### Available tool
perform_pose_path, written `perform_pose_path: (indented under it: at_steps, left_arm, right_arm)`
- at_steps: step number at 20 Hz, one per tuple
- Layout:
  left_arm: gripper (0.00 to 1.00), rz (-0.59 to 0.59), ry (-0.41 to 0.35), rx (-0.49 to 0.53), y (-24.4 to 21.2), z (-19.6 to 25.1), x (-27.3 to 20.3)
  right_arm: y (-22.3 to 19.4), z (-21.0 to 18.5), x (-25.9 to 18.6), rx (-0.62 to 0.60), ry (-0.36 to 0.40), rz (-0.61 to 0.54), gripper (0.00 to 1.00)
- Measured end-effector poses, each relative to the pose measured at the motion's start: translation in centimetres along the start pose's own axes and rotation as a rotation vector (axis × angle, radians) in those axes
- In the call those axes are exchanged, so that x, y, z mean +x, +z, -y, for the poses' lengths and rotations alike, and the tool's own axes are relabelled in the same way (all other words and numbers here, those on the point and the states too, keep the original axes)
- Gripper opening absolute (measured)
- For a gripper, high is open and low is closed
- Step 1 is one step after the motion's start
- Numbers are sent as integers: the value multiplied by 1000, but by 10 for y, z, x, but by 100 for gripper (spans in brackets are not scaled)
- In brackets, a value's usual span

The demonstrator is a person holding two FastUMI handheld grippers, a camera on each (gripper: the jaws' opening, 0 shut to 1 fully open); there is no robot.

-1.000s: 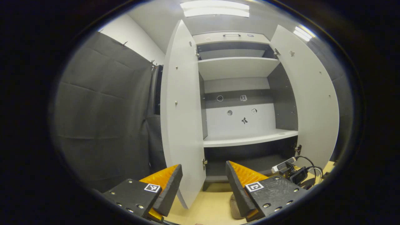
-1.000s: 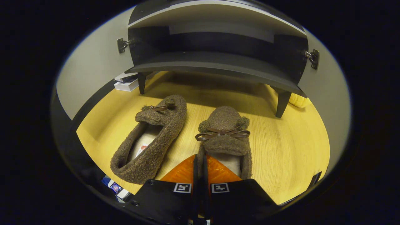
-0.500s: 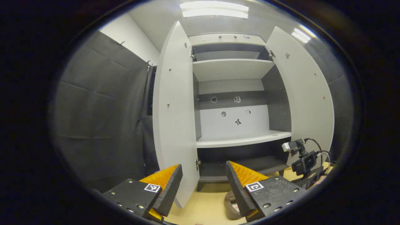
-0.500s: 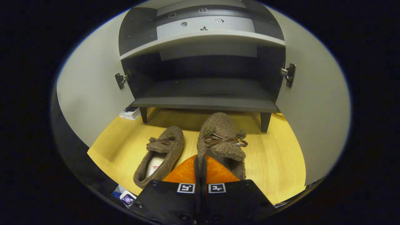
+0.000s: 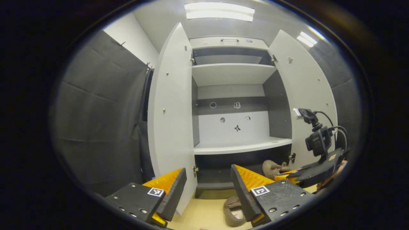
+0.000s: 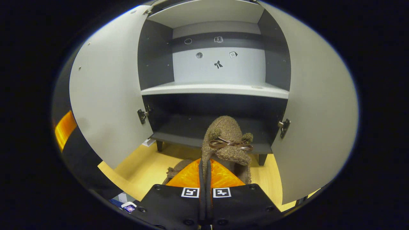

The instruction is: Grab one shoe with the right hand and put it into the shoe cabinet, grab the other shoe with the left hand and put it into the shoe cabinet; then close the right door with the right hand and the left door with the left hand.

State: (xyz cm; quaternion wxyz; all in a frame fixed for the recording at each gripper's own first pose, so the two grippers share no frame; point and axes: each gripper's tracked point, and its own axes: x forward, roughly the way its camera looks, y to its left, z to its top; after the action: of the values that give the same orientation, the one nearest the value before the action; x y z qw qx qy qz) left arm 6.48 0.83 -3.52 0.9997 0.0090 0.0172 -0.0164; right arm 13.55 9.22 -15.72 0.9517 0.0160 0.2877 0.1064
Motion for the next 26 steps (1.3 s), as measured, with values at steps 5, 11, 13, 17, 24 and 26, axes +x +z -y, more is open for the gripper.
perform_pose_path:
  at_steps: [5,11,13,17,24,26]
  left_arm:
    - [89,14,-14,-10,2,7,5]
    - [89,6,-8,-23,-4,7,15]
    - [89,3,-3,-27,-4,5,19]
    - [89,5,5,-26,-4,4,25]
    - [89,-4,21,-30,-10,3,38]
    - [89,-4,25,-29,-10,4,41]
  right_arm:
    - [56,7,-14,-19,-12,95,1]
    - [126,20,-11,-48,-35,197,1]
    - [147,26,-5,-49,-42,219,1]
    - [183,37,12,-50,-63,244,0]
    - [238,58,46,-92,-107,292,0]
    - [250,66,60,-106,-129,298,2]
